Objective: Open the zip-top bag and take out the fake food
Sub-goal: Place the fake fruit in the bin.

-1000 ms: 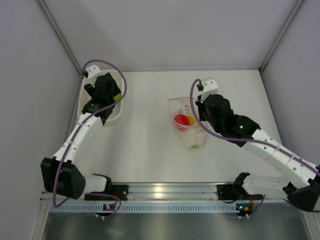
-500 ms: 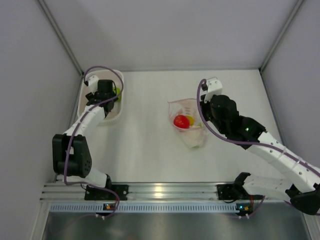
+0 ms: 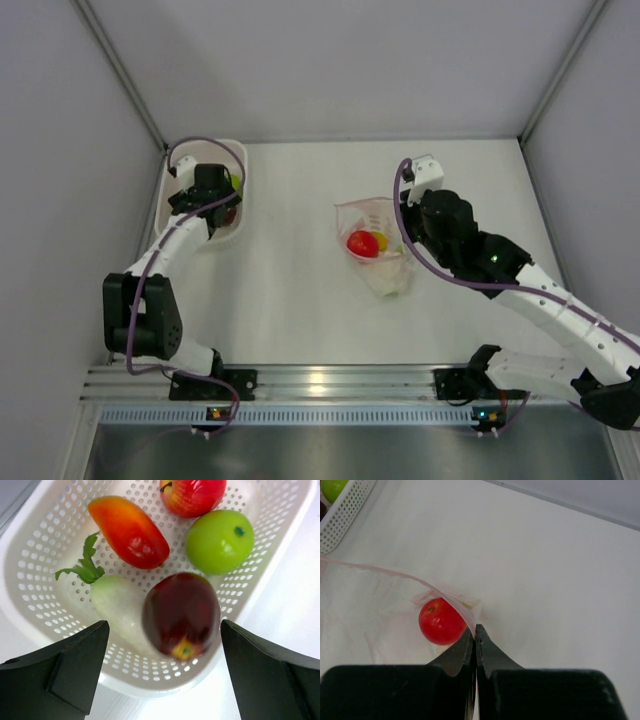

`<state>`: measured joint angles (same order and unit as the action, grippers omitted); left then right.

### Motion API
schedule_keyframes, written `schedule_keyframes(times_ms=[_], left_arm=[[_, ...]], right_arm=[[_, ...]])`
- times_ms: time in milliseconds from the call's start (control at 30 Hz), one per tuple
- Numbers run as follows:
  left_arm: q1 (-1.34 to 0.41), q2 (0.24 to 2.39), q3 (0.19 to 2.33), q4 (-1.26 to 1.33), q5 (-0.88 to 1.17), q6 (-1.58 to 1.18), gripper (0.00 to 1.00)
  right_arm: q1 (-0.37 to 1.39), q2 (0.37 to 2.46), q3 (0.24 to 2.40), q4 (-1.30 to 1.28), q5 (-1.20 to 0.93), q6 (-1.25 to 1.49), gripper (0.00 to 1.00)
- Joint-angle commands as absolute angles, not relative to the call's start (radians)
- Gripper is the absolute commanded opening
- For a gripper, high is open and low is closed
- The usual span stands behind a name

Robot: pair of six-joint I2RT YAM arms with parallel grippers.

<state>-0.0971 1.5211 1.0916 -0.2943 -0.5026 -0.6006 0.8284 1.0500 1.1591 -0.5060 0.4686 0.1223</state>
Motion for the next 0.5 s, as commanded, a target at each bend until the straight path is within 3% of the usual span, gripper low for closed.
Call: schedule_keyframes(times_ms=[0, 233, 467], left_arm=[[-0.094, 1.399, 1.107, -0.305, -0.48, -0.592, 0.98], [-0.094, 1.257, 1.126, -0.341, -0.371, -0.572, 0.98], [-0.103, 1.141, 1.137, -0.359, -0.065, -0.569, 0.98]], right_arm=[[0.833, 1.046, 1.198, -0.508, 0.46, 0.117, 0.0], [0.831, 1.069, 1.207, -0.506, 0.451, 0.12, 0.0], [0.833, 1.089, 1.219, -0.503, 0.448, 0.127, 0.0]])
